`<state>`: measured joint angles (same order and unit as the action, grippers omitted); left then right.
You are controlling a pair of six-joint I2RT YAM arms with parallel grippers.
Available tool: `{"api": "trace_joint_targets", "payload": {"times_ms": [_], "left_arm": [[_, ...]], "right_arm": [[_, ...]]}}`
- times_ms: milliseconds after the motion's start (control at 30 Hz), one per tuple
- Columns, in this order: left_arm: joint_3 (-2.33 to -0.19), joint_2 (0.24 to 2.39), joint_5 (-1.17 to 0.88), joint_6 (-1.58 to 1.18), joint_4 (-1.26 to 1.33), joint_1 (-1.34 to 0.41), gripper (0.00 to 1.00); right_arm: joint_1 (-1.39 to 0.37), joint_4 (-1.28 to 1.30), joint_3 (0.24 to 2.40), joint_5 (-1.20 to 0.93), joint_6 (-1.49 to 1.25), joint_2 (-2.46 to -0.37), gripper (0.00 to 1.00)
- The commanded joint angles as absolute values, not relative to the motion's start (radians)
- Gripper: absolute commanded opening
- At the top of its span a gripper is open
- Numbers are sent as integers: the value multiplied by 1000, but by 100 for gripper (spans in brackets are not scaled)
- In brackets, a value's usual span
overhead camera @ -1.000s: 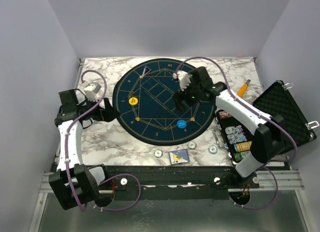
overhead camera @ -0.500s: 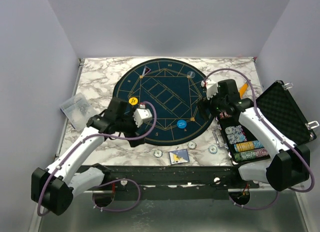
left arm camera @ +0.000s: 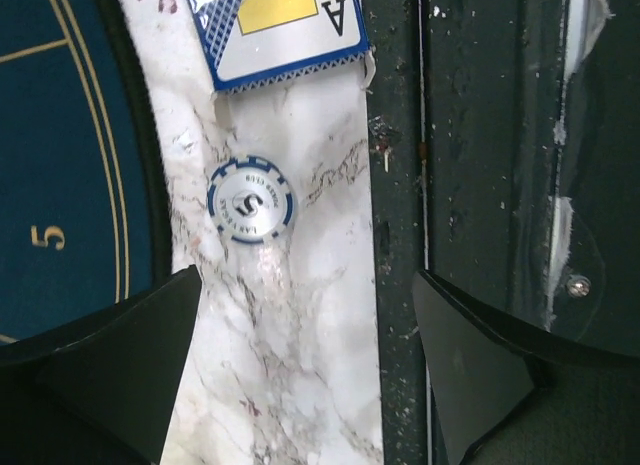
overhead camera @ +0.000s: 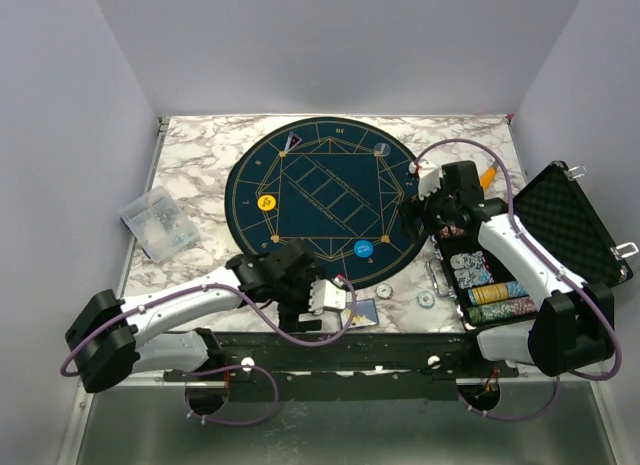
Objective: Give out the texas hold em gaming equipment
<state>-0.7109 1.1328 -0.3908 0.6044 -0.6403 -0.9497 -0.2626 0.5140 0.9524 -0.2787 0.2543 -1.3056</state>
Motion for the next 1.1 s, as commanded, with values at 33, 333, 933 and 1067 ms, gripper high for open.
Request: {"api": "trace_joint_targets", "payload": {"times_ms": [33,333,933,1067], "left_arm": [[-719,1252,-316,638,-497,-1026,87],[-758,1413,-315,654,-427,-1059,77],[-747,1442,-244,712,-423,-1059,68],[-746,1448,-221,728,-413,-1057,68]], "right_arm": [[-241,479,931,-327,238,-1295,93],[-232,488,925,-366,239,-1295,93],[-228,494,926,-385,240,-1307,93],[-228,493,924,-385,241,-1308,93]]}}
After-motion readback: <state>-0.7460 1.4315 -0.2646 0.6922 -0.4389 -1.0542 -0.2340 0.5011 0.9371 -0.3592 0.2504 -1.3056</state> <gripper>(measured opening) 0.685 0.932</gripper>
